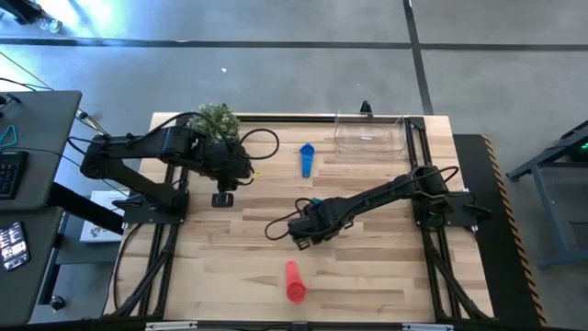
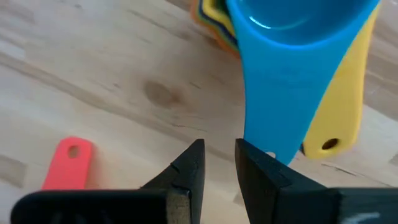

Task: Nest measuring cups in basket
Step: Stack the light blue measuring cup on top of the yellow measuring cup

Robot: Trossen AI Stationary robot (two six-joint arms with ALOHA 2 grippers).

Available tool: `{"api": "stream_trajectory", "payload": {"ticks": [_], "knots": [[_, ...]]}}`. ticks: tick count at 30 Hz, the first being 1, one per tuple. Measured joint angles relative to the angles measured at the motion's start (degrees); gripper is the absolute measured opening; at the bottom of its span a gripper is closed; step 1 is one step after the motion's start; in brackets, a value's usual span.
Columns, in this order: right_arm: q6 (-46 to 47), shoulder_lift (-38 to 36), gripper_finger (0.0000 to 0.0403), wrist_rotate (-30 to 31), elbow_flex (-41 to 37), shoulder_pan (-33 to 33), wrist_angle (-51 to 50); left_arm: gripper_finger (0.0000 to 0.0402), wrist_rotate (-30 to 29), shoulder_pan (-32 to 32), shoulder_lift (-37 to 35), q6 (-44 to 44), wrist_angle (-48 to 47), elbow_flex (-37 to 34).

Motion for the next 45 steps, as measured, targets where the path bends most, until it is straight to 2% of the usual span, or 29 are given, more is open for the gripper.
{"api": "stream_trajectory", "payload": {"ticks": [21,32,39,45], "knots": [[0.0,-0.2,0.0081,1.0,0.0,0.0,-6.9,0.0104,0.0,0.0,0.0,0.0,0.1,0.0],[-3.4,-0.4,0.0081,0.7,2.5,1.5,-4.6,0.0104,0.0,0.0,0.0,0.0,0.2,0.0],[-4.9,-0.3,0.0081,-1.2,-1.0,0.9,-0.7,0.0104,0.0,0.0,0.0,0.0,0.3,0.0],[-4.6,-0.3,0.0081,-0.1,-1.5,0.7,-2.1,0.0104,0.0,0.0,0.0,0.0,0.3,0.0]]}}
